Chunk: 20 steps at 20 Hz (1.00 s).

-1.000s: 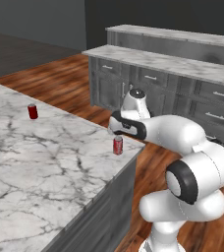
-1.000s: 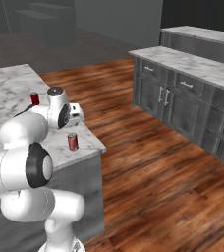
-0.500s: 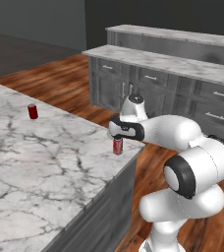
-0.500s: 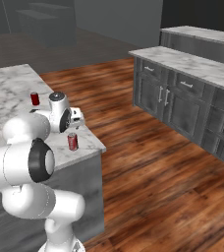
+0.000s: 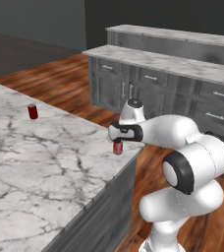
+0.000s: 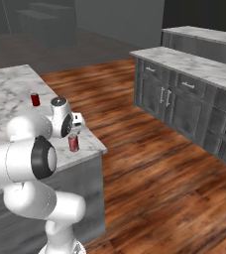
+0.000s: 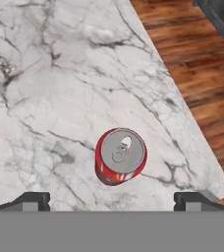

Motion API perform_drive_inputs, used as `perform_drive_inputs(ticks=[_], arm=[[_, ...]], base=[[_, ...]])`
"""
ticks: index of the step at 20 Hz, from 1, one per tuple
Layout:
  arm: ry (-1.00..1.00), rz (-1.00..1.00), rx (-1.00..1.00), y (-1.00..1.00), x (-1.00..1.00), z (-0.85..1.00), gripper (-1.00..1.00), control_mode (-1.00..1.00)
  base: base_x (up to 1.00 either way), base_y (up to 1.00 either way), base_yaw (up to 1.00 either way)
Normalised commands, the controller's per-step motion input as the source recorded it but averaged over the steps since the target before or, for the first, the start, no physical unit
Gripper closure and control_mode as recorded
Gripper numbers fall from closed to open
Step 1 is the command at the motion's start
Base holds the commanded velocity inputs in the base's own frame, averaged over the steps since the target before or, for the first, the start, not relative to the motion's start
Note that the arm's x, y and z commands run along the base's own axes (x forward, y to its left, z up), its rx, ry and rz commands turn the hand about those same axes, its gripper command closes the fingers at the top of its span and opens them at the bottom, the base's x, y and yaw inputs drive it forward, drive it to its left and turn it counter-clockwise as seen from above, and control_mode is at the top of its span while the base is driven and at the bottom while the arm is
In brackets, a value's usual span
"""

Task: Four empty soda cans are scattered around the kitchen. Gather all the cans and cluster them next to the stove for recycling.

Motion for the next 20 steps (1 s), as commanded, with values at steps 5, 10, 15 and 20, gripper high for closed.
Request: perform_drive_inputs(ticks=[5,10,15,20], arm=[[0.01,0.00,0.00,0.02,0.00,-0.17,-1.00,-1.00],[0.00,0.00,0.00,0.02,0.01,-0.13,-1.00,-1.00],[0.00,0.00,0.00,0.01,0.04,-0.12,-1.00,-1.00],[0.00,0.00,0.00,0.00,0.05,-0.11,-1.00,-1.00]], base=[[0.00,0.00,0.00],[0.00,0.00,0.00],[0.00,0.00,0.00],[0.00,0.00,0.00]])
